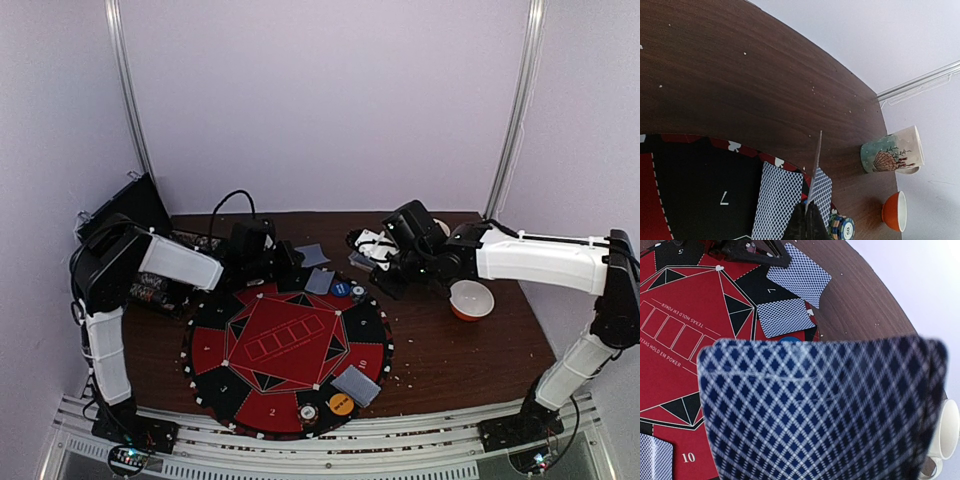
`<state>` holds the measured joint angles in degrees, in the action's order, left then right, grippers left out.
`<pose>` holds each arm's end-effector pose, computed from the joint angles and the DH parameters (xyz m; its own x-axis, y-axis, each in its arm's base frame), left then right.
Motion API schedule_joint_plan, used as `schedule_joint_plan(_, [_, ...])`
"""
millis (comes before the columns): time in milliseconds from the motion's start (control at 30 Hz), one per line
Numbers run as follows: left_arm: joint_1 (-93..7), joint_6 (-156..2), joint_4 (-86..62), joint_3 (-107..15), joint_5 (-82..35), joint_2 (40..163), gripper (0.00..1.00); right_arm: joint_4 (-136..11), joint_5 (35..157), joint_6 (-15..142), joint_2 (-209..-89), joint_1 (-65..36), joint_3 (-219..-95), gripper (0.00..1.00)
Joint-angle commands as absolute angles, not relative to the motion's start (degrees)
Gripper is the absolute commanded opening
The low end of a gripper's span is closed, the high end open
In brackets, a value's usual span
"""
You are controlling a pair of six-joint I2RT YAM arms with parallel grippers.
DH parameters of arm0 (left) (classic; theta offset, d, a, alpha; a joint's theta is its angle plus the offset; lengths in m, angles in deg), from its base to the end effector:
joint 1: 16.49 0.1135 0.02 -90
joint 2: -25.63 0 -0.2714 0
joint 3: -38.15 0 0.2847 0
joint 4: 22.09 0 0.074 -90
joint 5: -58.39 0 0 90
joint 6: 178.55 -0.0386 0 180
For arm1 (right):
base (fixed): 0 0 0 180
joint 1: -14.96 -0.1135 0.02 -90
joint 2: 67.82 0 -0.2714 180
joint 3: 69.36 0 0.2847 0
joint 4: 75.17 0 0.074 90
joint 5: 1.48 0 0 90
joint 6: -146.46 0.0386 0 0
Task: Distribute texas hold em gaming equipment
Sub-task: Distribute the poker card in the small blind area.
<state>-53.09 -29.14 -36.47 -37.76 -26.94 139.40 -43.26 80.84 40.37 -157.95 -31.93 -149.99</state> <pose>0.3653 -0.2752 0.1423 -0.7259 -0.5296 -0.4388 0.0576 0.5890 -0.8061 0.2673 0.2780 0.2637 -0.2528 -0.6719 -0.6961 -0.7546 0.5872 -0.2928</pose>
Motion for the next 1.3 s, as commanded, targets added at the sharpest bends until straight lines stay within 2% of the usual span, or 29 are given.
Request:
schedule_joint_plan(0, [-54.04,-24.03,-36.77,-41.24,-33.65,141.98,0.00,-43.89,79.40,40.92,-155.44,-31.76,-148.86,0.28])
schedule_joint_plan(433, [-57.25,-22.48,-33.53,-42.45,-37.43,145.72,0.01,-43.61,79.30,40.47,-155.29,-31.75,-148.86,0.28])
schedule_joint_plan(1100, [-59.04,-26.15,-28.16,-38.47,-28.21,141.54,0.40,-42.71,79.27,40.29,-154.84,-31.71,-149.54,0.28])
schedule_joint_plan(1267, [-59.05,-27.32,-27.27,-38.06,-27.29,140.01,0.46,-42.23,79.35,40.12,-154.92,-31.71,-149.99,0.28])
